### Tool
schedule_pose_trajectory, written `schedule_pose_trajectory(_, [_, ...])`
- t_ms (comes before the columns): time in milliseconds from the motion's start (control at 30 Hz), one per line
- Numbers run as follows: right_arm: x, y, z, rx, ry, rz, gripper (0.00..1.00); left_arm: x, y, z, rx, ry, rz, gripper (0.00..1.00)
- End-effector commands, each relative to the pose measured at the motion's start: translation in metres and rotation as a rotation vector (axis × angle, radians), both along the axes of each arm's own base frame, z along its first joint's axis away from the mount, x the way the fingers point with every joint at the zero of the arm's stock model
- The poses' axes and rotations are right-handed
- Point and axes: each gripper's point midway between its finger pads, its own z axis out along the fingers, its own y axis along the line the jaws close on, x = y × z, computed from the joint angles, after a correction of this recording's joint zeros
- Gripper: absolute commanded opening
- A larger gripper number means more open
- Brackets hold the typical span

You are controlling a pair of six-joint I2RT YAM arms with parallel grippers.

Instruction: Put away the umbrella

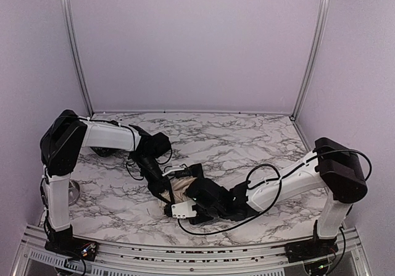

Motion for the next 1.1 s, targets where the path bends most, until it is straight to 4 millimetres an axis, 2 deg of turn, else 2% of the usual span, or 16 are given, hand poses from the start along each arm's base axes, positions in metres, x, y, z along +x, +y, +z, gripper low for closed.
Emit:
schedule_pose_trajectory(0, [0.028,-0.022,-0.026,-0.119,-0.047,-0.078,0.71,-0.036,0.021,-0.016,0.118,0.134,-0.078,0.17])
schedule_pose_trajectory(233, [0.032,-0.024,-0.027,-0.137,-0.065,-0.079,0.7,-0.036,0.021,-0.016,0.117,0.143,-0.081,0.17])
schedule_pose_trajectory(300, [0.03,-0.024,-0.032,-0.155,-0.037,-0.065,0.62,-0.036,0.021,-0.016,0.116,0.144,-0.082,0.17])
schedule_pose_trajectory(367, [0.028,-0.024,-0.039,-0.176,-0.012,-0.065,0.46,-0.037,0.022,-0.016,0.118,0.145,-0.084,0.19])
schedule_pose_trajectory(433, [0.027,-0.028,-0.046,-0.195,0.019,-0.068,0.36,-0.036,0.022,-0.015,0.115,0.14,-0.089,0.3])
schedule_pose_trajectory(500, [0.022,-0.031,-0.054,-0.209,0.079,-0.066,0.3,-0.035,0.021,-0.012,0.103,0.123,-0.096,0.49])
schedule_pose_trajectory(533, [0.019,-0.034,-0.059,-0.222,0.117,-0.069,0.29,-0.032,0.019,-0.008,0.087,0.105,-0.092,0.54])
schedule_pose_trajectory(600, [0.011,-0.04,-0.068,-0.24,0.195,-0.075,0.28,-0.019,0.012,0.002,0.039,0.048,-0.06,0.63])
schedule_pose_trajectory(633, [0.008,-0.045,-0.071,-0.25,0.226,-0.082,0.28,-0.009,0.008,0.011,0.003,-0.005,-0.03,0.77])
schedule_pose_trajectory(667, [0.004,-0.048,-0.075,-0.259,0.255,-0.083,0.28,0.001,0.005,0.012,-0.011,-0.049,0.004,0.85])
schedule_pose_trajectory(733, [-0.004,-0.055,-0.081,-0.281,0.313,-0.094,0.27,0.025,0.005,0.025,-0.037,-0.179,0.083,0.98])
schedule_pose_trajectory(833, [-0.015,-0.064,-0.088,-0.306,0.392,-0.107,0.26,0.061,0.014,0.041,-0.04,-0.39,0.211,0.99])
schedule_pose_trajectory(933, [-0.021,-0.067,-0.09,-0.305,0.471,-0.127,0.25,0.081,0.027,0.06,-0.062,-0.598,0.319,0.99])
schedule_pose_trajectory(1000, [-0.025,-0.068,-0.091,-0.292,0.546,-0.142,0.25,0.085,0.036,0.078,-0.114,-0.723,0.374,0.99])
schedule_pose_trajectory(1033, [-0.025,-0.067,-0.09,-0.284,0.577,-0.15,0.25,0.086,0.036,0.095,-0.17,-0.798,0.392,0.99])
schedule_pose_trajectory(1067, [-0.026,-0.067,-0.09,-0.284,0.612,-0.155,0.25,0.081,0.04,0.104,-0.206,-0.856,0.397,0.99])
